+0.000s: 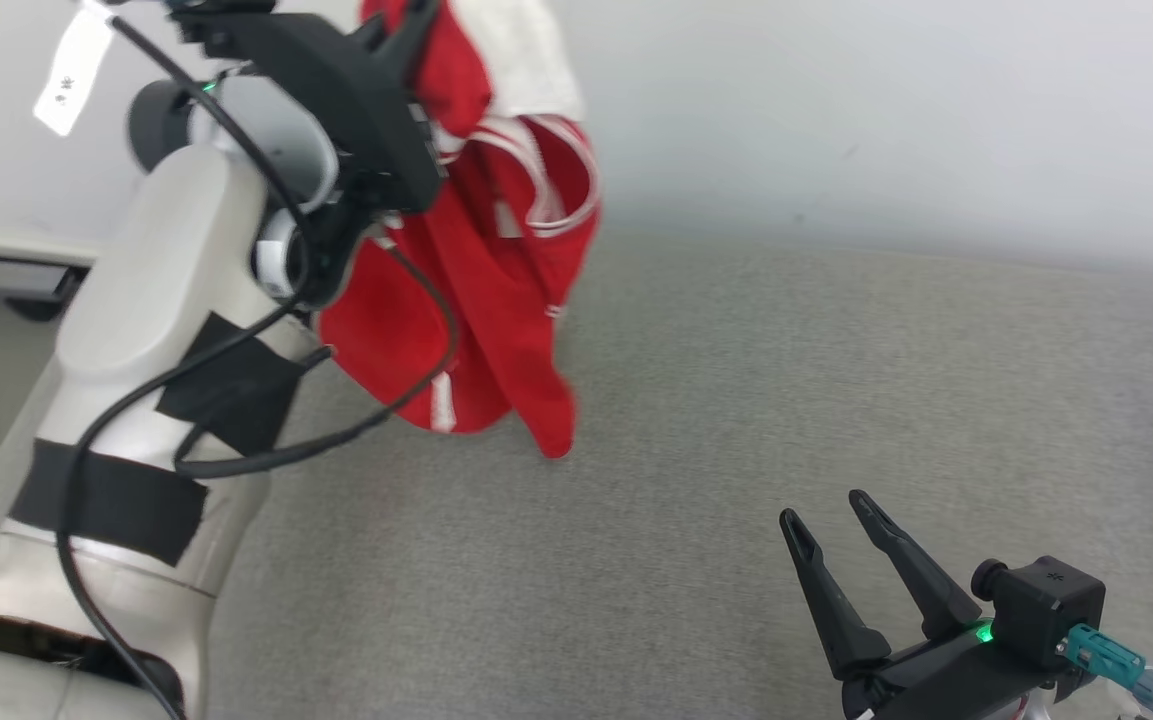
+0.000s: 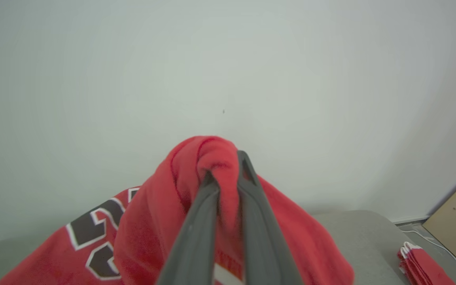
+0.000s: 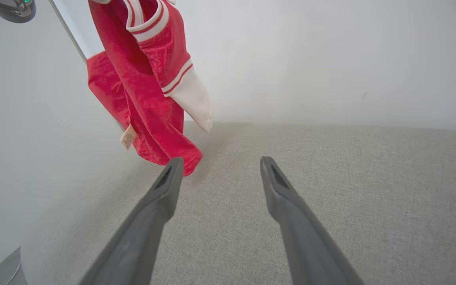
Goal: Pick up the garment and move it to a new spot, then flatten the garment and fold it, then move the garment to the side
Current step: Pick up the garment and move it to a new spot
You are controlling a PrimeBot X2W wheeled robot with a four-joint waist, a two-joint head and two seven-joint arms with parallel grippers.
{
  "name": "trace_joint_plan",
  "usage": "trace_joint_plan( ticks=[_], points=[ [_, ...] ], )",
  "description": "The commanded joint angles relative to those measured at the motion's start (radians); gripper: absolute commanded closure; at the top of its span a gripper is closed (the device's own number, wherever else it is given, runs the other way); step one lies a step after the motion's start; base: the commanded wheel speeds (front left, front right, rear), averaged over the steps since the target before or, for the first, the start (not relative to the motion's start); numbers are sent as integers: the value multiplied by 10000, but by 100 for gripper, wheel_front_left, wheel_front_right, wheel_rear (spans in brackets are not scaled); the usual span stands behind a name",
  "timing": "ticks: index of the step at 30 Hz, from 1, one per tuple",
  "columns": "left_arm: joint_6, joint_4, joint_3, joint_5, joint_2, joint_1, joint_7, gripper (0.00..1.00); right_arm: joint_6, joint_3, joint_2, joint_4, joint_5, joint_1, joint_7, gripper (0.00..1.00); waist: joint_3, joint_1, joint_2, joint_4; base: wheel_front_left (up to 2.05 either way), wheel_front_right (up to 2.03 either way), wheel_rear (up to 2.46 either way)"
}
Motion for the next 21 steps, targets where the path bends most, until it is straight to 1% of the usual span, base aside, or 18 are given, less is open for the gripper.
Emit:
trace_joint_plan(
  ticks=[1, 7, 8, 13, 16, 18, 20, 21],
  points=[
    [-30, -310, -70, -90, -70, 146, 56, 100, -8, -4, -13, 62, 66, -91, -80, 0, -306, 3, 1, -556, 0, 0, 0],
    [260, -2018, -702, -584, -259, 518, 298, 100, -8, 41, -13, 231, 63, -270, -226, 0, -264, 3, 1, -1269, 0, 0, 0],
    [284, -2392, -878, -861, -262, 608, 324, 100, -8, 41, -13, 242, 48, -283, -245, 0, -241, 3, 1, -1381, 0, 0, 0],
    [893, -4112, -1737, -2102, -242, 837, 243, 100, -8, 126, -13, 320, 64, -422, -305, 0, -85, 3, 1, -1924, 0, 0, 0],
    [1150, -4938, -2186, -2788, -247, 852, 34, 100, -8, 151, -15, 368, 37, -480, -360, 0, 5, 3, 1, -2148, 0, 0, 0],
    [1201, -5167, -2341, -2977, -246, 829, -68, 100, -8, 143, -13, 376, 27, -486, -377, 0, 29, 3, 1, -2195, 0, 0, 0],
    [1354, -5520, -2570, -3275, -239, 759, -216, 100, -8, 150, -12, 384, 29, -521, -401, 0, 94, 3, 1, -2282, 0, 0, 0],
    [1512, -5611, -2727, -3481, -236, 789, -327, 100, -8, 152, -13, 409, 34, -594, -429, 0, 150, 3, 1, -2332, 0, 0, 0]
  ],
)
